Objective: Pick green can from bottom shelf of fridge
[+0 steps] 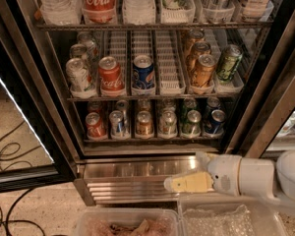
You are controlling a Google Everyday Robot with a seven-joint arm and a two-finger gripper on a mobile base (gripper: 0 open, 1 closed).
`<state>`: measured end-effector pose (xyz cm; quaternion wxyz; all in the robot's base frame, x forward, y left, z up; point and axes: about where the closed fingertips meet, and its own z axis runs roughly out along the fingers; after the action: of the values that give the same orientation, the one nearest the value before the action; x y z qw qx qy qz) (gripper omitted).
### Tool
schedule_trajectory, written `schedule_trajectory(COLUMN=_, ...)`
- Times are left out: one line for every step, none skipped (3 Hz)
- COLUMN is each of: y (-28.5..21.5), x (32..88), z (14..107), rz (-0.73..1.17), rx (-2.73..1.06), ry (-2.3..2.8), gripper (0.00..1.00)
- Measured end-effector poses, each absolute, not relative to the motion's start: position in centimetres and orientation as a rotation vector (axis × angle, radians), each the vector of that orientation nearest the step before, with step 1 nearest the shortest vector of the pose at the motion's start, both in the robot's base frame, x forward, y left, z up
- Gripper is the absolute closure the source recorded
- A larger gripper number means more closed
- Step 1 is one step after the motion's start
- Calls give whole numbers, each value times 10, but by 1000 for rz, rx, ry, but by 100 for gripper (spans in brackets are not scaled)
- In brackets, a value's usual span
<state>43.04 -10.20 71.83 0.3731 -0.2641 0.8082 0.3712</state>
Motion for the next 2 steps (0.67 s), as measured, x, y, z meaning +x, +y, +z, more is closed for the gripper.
schedule_trajectory(y=-94, x=414, z=694, rz=911, rx=-618, ry=2137, gripper=0)
schedule_trajectory(y=-96, x=414, z=695, rz=873, rx=-583, ry=2129, gripper=0)
